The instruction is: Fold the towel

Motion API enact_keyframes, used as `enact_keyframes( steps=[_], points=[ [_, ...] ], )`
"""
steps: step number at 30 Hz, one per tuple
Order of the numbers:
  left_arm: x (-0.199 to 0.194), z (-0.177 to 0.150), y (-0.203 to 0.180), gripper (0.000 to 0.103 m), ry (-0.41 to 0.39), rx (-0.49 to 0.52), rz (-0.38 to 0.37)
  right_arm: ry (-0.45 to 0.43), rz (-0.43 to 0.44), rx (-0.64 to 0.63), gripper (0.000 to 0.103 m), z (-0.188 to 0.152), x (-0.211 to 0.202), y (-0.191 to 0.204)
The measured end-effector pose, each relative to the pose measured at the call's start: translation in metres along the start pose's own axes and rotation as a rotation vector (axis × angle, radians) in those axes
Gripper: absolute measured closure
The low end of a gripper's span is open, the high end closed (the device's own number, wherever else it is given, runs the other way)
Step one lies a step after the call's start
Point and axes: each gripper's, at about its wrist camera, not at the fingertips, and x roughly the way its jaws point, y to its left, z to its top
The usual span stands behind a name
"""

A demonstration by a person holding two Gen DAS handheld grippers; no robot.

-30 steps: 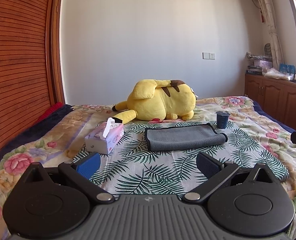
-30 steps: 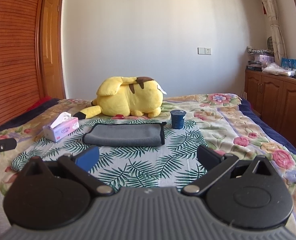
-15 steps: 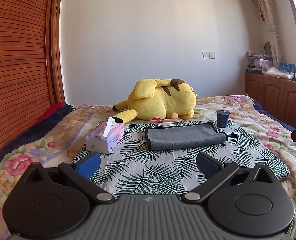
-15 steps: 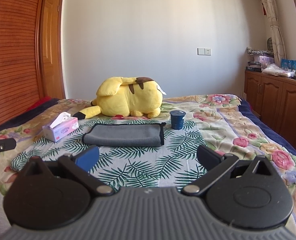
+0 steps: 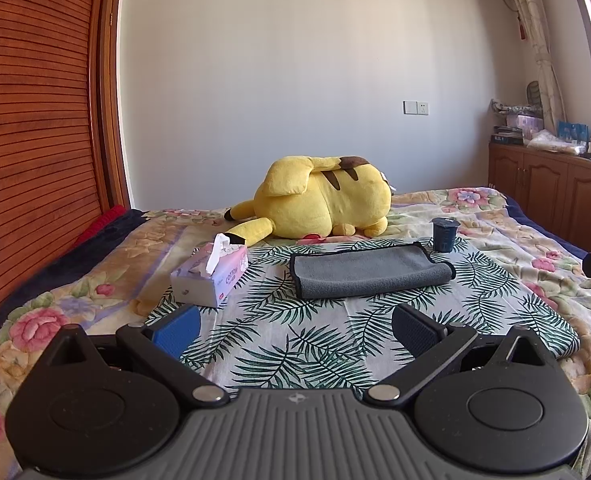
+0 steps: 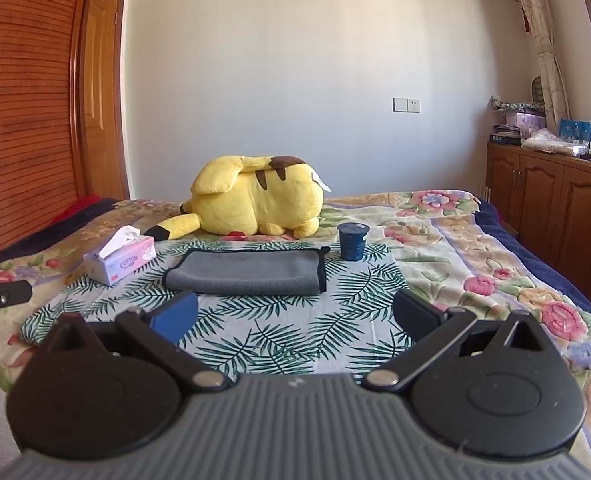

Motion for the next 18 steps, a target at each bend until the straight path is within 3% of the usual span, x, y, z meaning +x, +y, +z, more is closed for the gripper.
enact_keyframes(
  steps=[18],
  points=[
    [0.0002, -0.0012, 0.0004, 0.017, -0.001, 0.002, -0.001, 0.004, 0.000, -0.002, 0.000, -0.0003, 0.0004, 0.0014]
  ],
)
